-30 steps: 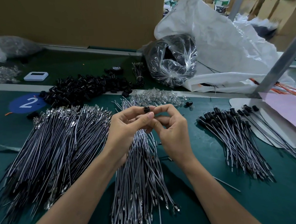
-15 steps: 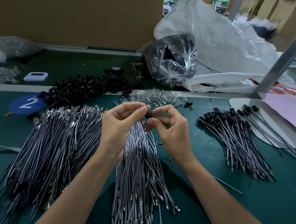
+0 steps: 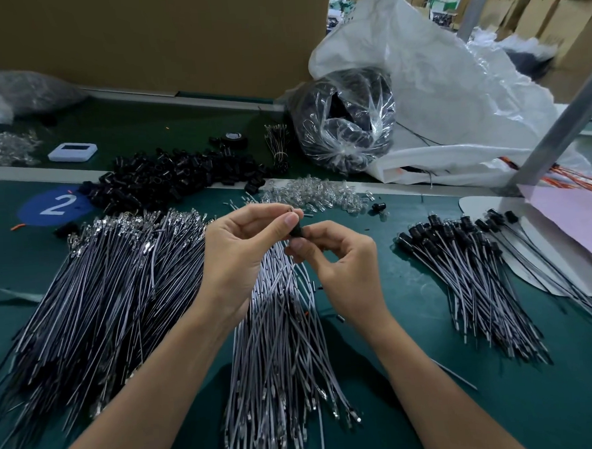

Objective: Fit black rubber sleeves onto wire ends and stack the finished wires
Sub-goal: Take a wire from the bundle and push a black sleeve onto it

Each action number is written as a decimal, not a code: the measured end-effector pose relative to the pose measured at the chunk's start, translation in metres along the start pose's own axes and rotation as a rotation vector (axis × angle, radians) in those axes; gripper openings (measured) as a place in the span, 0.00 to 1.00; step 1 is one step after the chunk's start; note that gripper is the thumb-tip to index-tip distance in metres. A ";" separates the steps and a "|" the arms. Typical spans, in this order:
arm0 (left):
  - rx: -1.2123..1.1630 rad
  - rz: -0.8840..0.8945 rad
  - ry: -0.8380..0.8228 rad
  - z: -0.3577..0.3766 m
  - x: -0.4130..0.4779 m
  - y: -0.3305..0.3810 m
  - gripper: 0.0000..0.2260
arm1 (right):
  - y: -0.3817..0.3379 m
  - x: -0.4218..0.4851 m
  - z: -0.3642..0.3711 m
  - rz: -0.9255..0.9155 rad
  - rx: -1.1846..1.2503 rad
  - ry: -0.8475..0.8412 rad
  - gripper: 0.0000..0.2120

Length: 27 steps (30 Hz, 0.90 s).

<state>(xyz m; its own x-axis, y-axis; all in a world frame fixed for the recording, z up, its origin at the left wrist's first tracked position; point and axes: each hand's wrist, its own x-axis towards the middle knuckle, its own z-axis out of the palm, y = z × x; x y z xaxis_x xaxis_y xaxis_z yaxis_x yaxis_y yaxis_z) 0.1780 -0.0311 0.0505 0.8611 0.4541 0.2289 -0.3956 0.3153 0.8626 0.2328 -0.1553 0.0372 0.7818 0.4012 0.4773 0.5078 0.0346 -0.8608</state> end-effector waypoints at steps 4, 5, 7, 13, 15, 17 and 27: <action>0.002 -0.003 0.007 0.000 -0.001 -0.001 0.08 | 0.000 0.000 0.001 0.064 0.115 0.021 0.09; 0.006 -0.006 0.016 0.001 -0.001 -0.001 0.09 | 0.000 0.000 0.000 0.076 0.128 0.023 0.11; 0.018 0.000 0.020 0.000 -0.001 -0.002 0.08 | 0.001 0.000 0.000 0.079 0.122 0.019 0.12; -0.009 0.021 0.015 0.000 -0.001 0.000 0.03 | 0.003 0.002 0.002 0.066 0.138 0.013 0.09; -0.027 0.020 0.017 0.002 -0.001 -0.001 0.02 | 0.003 0.002 0.003 0.070 0.161 0.021 0.09; -0.042 0.012 0.022 0.004 -0.001 -0.001 0.03 | 0.004 0.001 0.004 0.075 0.185 0.030 0.09; -0.017 0.006 0.034 0.003 -0.002 -0.002 0.04 | 0.002 0.000 0.007 0.083 0.226 0.032 0.09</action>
<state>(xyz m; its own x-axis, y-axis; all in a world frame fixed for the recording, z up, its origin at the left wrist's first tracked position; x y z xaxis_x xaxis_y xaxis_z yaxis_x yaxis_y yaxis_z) 0.1779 -0.0350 0.0492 0.8474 0.4837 0.2189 -0.4068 0.3265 0.8532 0.2313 -0.1493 0.0341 0.8307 0.3818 0.4052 0.3498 0.2084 -0.9134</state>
